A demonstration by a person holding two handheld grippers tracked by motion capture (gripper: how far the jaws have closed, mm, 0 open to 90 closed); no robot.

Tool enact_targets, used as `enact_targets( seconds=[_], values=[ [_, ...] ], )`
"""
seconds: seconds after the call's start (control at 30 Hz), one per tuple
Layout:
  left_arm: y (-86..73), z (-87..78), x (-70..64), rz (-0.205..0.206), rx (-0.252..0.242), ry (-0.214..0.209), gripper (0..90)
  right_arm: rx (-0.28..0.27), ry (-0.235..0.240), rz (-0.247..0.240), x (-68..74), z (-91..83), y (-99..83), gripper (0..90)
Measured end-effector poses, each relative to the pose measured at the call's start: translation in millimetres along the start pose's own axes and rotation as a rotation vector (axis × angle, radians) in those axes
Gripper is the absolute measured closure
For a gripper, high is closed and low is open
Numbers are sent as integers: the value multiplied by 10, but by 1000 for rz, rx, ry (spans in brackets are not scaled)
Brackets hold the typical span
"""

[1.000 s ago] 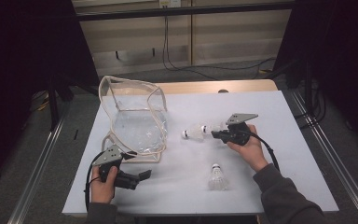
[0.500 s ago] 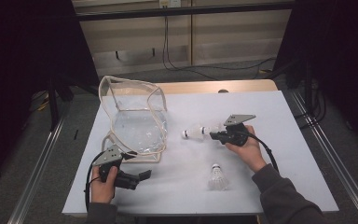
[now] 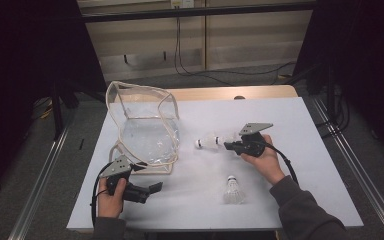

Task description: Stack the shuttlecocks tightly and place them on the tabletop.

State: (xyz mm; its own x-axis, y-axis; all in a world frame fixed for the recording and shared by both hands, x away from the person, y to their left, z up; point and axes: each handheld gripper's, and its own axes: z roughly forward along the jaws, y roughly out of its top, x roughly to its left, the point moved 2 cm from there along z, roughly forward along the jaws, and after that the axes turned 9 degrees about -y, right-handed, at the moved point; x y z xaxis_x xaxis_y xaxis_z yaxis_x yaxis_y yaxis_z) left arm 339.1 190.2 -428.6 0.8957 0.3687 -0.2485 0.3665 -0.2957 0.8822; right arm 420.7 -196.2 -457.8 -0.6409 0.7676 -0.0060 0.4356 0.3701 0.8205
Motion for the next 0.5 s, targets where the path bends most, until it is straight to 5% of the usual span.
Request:
enact_targets(
  seconds=[0.5],
  values=[
    [-1,3,-1,-1,2,-3,36,1,4,-7,21,21,2,895]
  ],
)
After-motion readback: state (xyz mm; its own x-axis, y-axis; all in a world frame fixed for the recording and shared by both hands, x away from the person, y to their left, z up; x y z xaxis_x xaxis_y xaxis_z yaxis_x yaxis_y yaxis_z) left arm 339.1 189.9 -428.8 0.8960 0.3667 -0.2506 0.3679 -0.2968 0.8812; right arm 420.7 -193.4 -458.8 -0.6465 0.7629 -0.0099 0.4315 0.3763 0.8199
